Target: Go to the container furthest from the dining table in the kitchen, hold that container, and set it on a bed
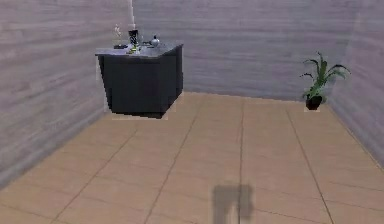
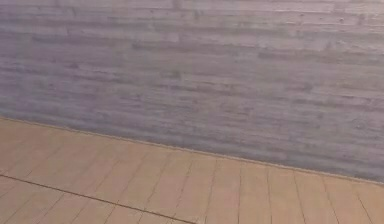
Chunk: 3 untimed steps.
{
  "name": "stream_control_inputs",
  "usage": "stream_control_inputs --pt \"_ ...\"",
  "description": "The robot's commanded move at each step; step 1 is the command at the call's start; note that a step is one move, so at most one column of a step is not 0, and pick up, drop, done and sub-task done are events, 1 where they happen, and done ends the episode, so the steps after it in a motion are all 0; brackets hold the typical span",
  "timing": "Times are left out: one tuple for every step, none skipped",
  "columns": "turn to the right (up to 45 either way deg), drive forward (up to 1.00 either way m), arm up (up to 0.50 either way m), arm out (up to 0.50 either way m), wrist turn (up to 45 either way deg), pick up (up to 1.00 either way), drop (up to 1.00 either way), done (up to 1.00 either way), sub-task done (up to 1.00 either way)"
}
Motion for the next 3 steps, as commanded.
stream_control_inputs --pt "-6.0 0.0 0.0 0.0 0.0 0.0 0.0 0.0 0.0" --pt "0.0 1.0 0.0 0.0 0.0 0.0 0.0 0.0 0.0" --pt "0.0 1.0 0.0 0.0 0.0 0.0 0.0 0.0 0.0"
